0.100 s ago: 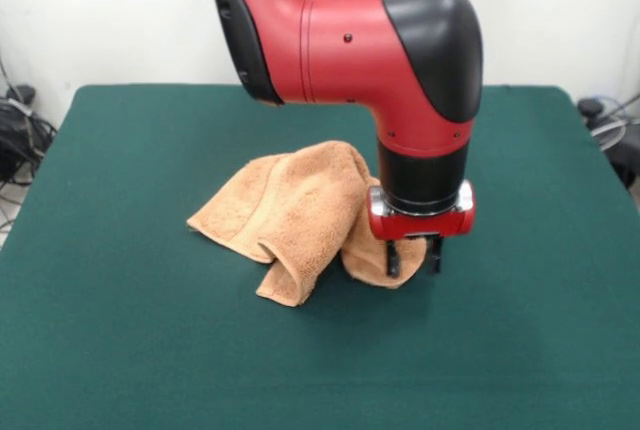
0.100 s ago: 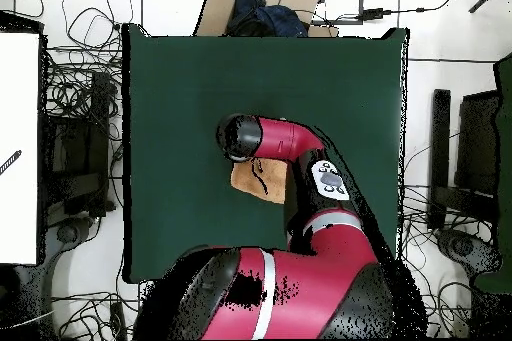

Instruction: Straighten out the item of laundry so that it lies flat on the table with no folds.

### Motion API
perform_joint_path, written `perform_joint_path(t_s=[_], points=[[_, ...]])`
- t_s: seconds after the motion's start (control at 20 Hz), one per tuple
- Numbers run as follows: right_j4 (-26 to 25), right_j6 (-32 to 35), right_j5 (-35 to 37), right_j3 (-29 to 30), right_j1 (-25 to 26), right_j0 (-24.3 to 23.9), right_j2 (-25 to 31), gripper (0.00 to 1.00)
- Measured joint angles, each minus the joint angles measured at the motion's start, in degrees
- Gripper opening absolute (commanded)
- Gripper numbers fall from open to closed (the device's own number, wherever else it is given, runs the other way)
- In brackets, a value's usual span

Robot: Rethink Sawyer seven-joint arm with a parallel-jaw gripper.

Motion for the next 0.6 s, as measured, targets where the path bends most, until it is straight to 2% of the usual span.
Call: perform_joint_path(t_s=[0.6], points=[[0.0,0.0,-0.4,0.0,0.6,0.0,0.0,0.00]])
